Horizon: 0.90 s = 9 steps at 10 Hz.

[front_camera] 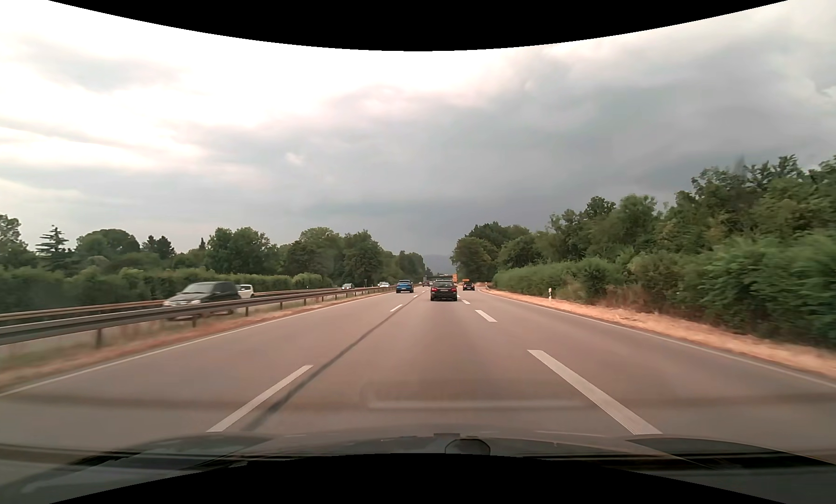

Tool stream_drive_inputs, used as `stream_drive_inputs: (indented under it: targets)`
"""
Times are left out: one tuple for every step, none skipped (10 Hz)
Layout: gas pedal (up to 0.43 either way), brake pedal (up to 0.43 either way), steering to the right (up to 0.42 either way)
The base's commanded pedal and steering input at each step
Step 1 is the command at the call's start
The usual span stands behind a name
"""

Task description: Follow the waypoints while adhering to traffic rules and regulations

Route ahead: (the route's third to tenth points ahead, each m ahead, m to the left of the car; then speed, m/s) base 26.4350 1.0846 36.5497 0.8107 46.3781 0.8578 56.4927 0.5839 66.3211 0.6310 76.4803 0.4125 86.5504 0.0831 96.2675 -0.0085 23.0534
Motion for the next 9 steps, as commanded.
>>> stream_drive_inputs:
  targets:
    - [0.189,0.000,0.000]
    - [0.189,0.000,-0.001]
    - [0.189,0.000,0.000]
    - [0.189,0.000,0.000]
    - [0.189,0.000,0.000]
    - [0.189,0.000,0.000]
    - [0.189,0.000,0.000]
    - [0.169,0.000,0.000]
    - [0.138,0.000,0.001]
